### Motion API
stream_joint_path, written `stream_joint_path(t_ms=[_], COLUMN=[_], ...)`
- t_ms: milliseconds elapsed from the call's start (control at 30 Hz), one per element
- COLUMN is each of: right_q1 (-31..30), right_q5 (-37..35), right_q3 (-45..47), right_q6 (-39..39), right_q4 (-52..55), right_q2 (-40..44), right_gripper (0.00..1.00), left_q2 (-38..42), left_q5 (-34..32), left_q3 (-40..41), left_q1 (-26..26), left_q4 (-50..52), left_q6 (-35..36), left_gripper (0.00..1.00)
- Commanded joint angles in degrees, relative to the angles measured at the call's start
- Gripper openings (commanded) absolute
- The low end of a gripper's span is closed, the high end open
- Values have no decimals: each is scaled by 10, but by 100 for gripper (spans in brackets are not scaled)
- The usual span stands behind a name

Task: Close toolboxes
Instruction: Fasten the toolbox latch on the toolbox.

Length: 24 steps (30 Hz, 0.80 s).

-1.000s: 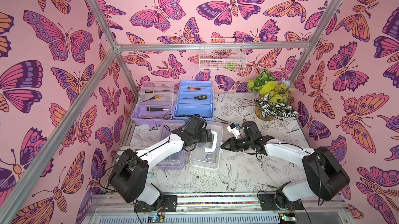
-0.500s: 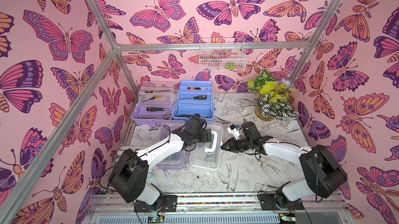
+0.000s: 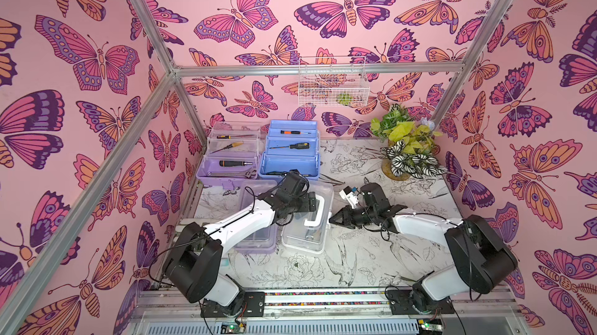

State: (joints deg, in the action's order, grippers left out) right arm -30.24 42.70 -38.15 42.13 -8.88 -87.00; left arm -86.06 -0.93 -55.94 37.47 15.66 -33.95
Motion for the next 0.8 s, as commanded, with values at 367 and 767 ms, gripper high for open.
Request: stream_joint_path(t_ms=[367, 767], right_q1=[-58, -119], right_q5=[-9, -420], right_q3=[-8, -183], right_q6=[26, -36], right_q4=[-85, 493], right_q2=[-35, 124], right_gripper=[23, 52], left_q2=[-14, 47], left_q5=[101, 56], left_q3=[43, 0], left_q1=[26, 24], left_q4=[35, 74], left_q6=[-22, 15], left_gripper=[91, 98])
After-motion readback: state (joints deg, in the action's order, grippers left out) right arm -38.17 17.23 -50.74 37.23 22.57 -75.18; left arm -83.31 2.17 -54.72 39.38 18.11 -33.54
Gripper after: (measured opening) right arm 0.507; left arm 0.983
